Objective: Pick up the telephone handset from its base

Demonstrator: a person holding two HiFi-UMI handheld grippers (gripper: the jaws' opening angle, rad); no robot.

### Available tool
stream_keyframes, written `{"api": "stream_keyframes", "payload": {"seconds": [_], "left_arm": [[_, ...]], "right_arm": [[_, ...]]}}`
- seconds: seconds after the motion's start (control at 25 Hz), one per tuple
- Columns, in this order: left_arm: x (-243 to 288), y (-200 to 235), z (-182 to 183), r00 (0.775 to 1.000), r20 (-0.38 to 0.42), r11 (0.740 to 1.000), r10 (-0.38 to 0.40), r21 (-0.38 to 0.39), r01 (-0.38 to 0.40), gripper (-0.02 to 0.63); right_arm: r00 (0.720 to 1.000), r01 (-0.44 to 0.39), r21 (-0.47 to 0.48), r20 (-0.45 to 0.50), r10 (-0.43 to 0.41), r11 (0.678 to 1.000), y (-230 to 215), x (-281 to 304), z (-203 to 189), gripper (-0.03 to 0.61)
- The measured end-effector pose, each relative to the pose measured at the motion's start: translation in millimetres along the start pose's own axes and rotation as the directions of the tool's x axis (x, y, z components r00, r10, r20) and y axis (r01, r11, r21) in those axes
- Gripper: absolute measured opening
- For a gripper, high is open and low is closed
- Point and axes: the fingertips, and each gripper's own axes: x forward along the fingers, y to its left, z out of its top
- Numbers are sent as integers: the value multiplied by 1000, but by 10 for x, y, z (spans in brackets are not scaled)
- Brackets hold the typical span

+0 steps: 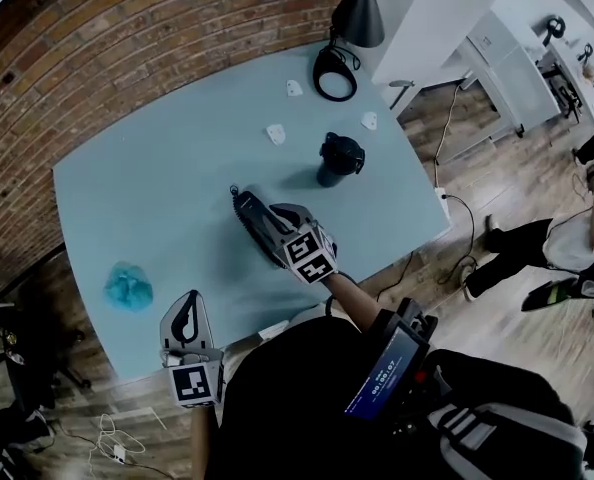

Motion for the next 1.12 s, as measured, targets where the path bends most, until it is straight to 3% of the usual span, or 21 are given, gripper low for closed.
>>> {"api": "stream_keyframes", "payload": {"seconds": [0.28,0.8,1.12], "left_arm": [[-37,-30,-160,999,-18,999,32,-42,-33,23],[-40,86,-203,997,-16,993,80,-81,-81,23],[13,54,-222,998,-36,996,53,-66,-56,23]], "right_arm": [[996,-48,0,-74,48,999,29,217,-190,121],[974,-38,46,-223,48,998,132,588,-527,222],[967,-26,67,-253,42,997,132,609,-659,224]]}}
